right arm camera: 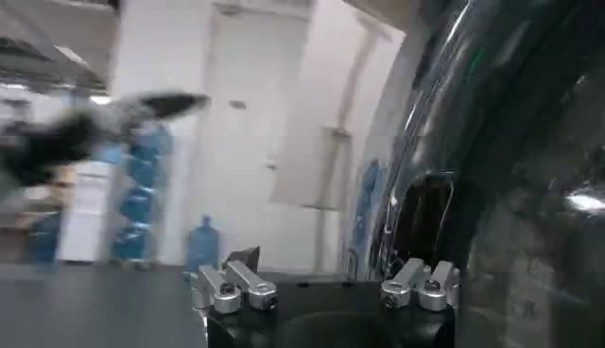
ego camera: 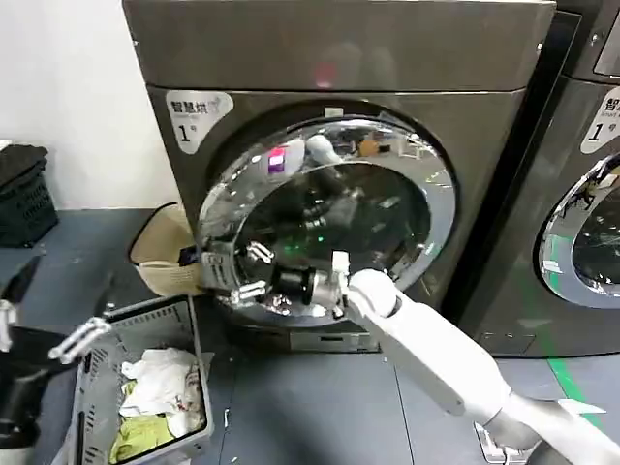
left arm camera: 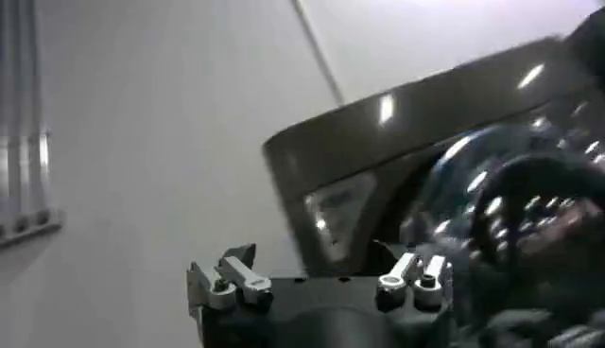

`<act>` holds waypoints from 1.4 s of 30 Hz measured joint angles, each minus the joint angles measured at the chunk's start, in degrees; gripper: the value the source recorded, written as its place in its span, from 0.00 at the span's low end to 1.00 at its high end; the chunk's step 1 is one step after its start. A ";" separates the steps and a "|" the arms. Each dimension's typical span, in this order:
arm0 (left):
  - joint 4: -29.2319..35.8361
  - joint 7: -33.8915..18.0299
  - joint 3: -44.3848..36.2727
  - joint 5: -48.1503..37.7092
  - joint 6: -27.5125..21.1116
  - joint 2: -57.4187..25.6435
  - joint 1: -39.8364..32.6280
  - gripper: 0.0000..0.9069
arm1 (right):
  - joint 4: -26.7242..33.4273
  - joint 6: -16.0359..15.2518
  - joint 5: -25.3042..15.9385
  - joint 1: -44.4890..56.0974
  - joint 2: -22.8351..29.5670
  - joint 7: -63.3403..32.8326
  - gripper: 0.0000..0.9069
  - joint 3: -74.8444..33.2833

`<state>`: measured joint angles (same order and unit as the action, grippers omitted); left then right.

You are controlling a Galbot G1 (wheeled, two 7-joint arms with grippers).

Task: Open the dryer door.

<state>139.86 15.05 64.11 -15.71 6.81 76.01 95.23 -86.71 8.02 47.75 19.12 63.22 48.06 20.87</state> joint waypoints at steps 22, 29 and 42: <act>-12.81 0.38 -10.79 13.68 -1.10 -13.18 -8.19 1.00 | -7.57 1.23 5.73 4.43 -12.03 23.61 1.00 -5.15; -17.57 0.18 -15.47 18.93 -3.13 -17.88 -14.57 1.00 | -11.31 1.44 5.83 7.30 -15.95 24.60 1.00 -9.05; -26.30 1.14 -26.49 25.52 -0.10 -28.78 -26.86 1.00 | -19.02 1.15 5.45 22.16 -23.66 25.15 1.00 -24.45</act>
<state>113.56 16.19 37.62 9.81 6.71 47.23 68.37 -105.73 9.16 53.20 41.28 39.56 73.21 -3.58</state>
